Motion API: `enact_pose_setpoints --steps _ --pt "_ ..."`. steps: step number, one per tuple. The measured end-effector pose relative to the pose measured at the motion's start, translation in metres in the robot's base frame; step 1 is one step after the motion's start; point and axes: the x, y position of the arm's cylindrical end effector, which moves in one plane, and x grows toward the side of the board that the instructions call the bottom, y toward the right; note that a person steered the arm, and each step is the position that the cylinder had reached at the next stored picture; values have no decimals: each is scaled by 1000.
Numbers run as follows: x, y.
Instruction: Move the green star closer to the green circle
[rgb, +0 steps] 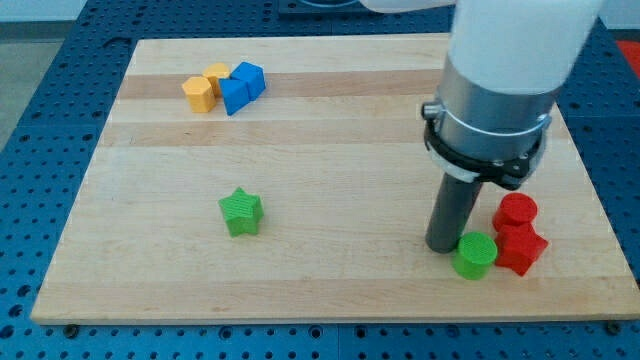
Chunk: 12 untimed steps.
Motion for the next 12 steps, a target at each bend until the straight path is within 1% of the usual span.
enact_pose_setpoints --steps 1,2,3,4,5,6,7,8,9,10,12 --pt "-3 -35" --pt "-36 -91" --pt "-76 -159" --pt "-92 -232" --pt "-82 -286" --pt "-50 -305" --pt "-38 -290" --pt "-43 -232" --pt "-52 -206" --pt "-57 -200" --pt "-57 -109"
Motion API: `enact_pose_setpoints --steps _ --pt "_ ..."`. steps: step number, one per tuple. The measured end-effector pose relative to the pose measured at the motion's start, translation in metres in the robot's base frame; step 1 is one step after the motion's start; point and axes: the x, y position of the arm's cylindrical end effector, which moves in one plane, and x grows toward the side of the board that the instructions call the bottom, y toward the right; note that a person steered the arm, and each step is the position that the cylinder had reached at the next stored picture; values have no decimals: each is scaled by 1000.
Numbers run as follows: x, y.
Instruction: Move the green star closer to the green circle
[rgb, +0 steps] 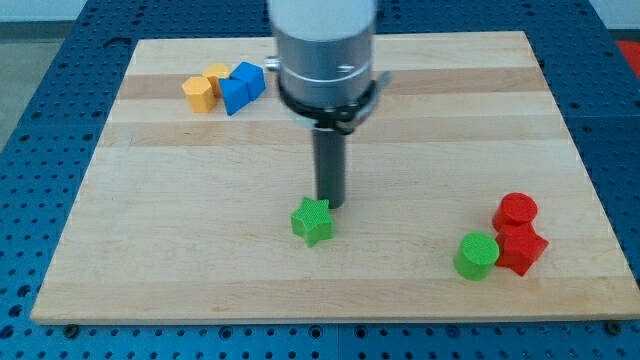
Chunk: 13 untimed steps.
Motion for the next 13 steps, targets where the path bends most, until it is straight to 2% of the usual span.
enact_pose_setpoints --steps 1,3,4,5,6,7,8,9,11,12,13 --pt "0 -28" --pt "7 -142" --pt "39 -137" --pt "51 -85" --pt "45 -25" --pt "38 -5" --pt "38 -54" --pt "20 -62" --pt "13 56" --pt "13 87" --pt "13 67"
